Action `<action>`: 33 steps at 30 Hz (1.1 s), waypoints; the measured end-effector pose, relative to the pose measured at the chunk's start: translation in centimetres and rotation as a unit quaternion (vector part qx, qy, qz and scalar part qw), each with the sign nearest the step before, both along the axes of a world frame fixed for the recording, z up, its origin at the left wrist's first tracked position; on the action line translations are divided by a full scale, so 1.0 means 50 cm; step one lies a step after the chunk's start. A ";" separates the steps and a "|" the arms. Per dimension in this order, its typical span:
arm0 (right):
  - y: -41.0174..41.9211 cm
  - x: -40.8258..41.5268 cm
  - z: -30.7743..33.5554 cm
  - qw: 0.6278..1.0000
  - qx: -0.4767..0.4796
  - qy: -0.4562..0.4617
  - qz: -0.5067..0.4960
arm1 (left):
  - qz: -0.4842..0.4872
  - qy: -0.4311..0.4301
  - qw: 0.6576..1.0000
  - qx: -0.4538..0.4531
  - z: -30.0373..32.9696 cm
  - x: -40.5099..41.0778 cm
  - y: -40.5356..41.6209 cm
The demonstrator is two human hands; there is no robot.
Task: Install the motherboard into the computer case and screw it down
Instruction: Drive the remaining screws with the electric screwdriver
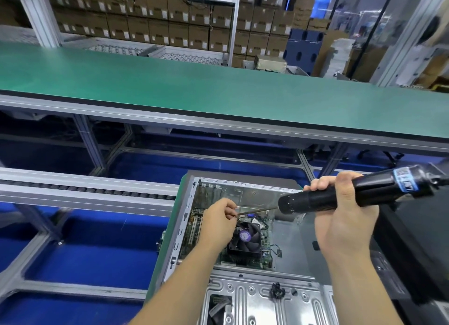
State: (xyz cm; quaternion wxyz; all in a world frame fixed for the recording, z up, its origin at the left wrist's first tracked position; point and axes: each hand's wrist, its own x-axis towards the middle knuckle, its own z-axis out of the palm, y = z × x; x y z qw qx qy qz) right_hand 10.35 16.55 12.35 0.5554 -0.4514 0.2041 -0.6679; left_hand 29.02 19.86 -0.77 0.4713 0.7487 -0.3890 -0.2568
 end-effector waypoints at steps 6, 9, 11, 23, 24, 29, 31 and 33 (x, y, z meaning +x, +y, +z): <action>0.007 0.002 0.002 1.000 -0.009 0.008 0.008 | -0.013 -0.002 1.000 -0.006 -0.002 -0.003 -0.002; 0.006 -0.001 0.001 1.000 -0.005 0.009 0.009 | -0.017 -0.009 1.000 -0.006 -0.003 -0.004 -0.003; 0.007 0.001 0.003 1.000 -0.002 0.010 0.010 | -0.021 -0.015 1.000 -0.003 -0.003 -0.005 -0.003; 0.005 0.008 -0.002 1.000 -0.010 0.011 0.005 | -0.023 -0.018 1.000 -0.007 -0.006 -0.004 -0.005; 0.005 0.008 -0.003 1.000 -0.012 0.010 0.007 | -0.023 -0.019 1.000 -0.006 -0.007 -0.004 -0.006; 0.009 0.012 0.000 1.000 -0.012 0.007 0.012 | -0.025 -0.022 0.999 0.003 -0.014 -0.003 -0.010; 0.008 0.015 0.000 1.000 -0.011 0.008 0.009 | -0.030 -0.032 0.999 0.006 -0.016 -0.004 -0.011; 0.008 0.018 -0.001 1.000 -0.013 0.012 0.006 | -0.034 -0.041 0.999 0.006 -0.017 -0.004 -0.012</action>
